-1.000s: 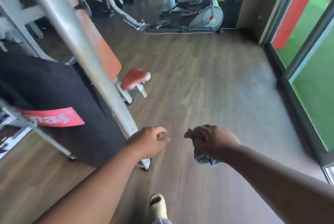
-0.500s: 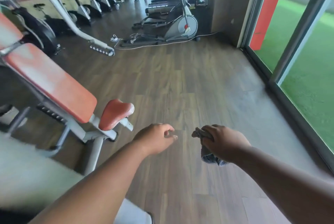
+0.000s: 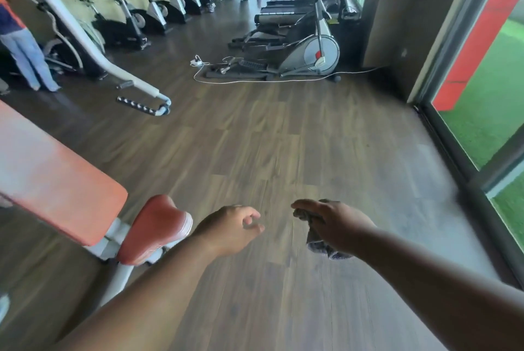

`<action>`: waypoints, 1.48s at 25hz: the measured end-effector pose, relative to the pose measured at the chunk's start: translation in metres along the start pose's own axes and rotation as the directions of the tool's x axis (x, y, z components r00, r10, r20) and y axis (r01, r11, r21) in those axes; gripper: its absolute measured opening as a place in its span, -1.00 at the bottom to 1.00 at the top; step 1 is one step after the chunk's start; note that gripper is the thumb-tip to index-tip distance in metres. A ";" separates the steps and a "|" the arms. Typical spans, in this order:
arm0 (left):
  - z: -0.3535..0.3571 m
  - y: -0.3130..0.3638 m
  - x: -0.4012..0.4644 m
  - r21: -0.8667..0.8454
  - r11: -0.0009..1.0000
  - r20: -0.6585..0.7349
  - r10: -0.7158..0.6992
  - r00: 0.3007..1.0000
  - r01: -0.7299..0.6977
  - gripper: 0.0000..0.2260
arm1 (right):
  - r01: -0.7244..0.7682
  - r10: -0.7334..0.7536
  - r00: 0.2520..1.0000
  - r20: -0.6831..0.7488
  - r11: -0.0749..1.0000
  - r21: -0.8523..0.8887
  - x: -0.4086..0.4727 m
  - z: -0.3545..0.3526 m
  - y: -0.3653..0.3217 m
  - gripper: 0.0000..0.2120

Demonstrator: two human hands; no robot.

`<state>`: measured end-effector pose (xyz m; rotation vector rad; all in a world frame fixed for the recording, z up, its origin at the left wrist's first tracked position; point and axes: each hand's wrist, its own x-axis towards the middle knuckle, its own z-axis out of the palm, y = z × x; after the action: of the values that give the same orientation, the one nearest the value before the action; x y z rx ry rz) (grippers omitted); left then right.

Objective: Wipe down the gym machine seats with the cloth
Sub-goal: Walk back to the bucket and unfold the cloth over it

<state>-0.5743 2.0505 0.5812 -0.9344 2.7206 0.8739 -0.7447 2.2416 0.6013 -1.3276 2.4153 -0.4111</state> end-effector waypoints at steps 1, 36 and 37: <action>-0.010 -0.002 0.027 -0.002 1.000 -0.001 -0.006 1.000 0.006 -0.67 | 0.000 0.000 1.000 0.022 1.000 -0.008 0.034 -0.008 0.006 -0.57; -0.454 -0.217 0.905 -0.099 0.962 -0.170 -0.270 0.948 0.256 -0.65 | 0.336 -0.316 0.938 0.146 0.931 -0.143 1.105 -0.198 -0.020 -0.70; -0.470 -0.236 0.921 -0.103 0.960 -0.164 -0.276 0.947 0.262 -0.65 | 0.326 -0.306 0.940 0.151 0.935 -0.140 1.131 -0.195 -0.035 -0.70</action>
<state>-1.1409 1.1545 0.5759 -1.4240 2.6230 0.8883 -1.3670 1.2762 0.6036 -1.7692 2.1718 -0.2042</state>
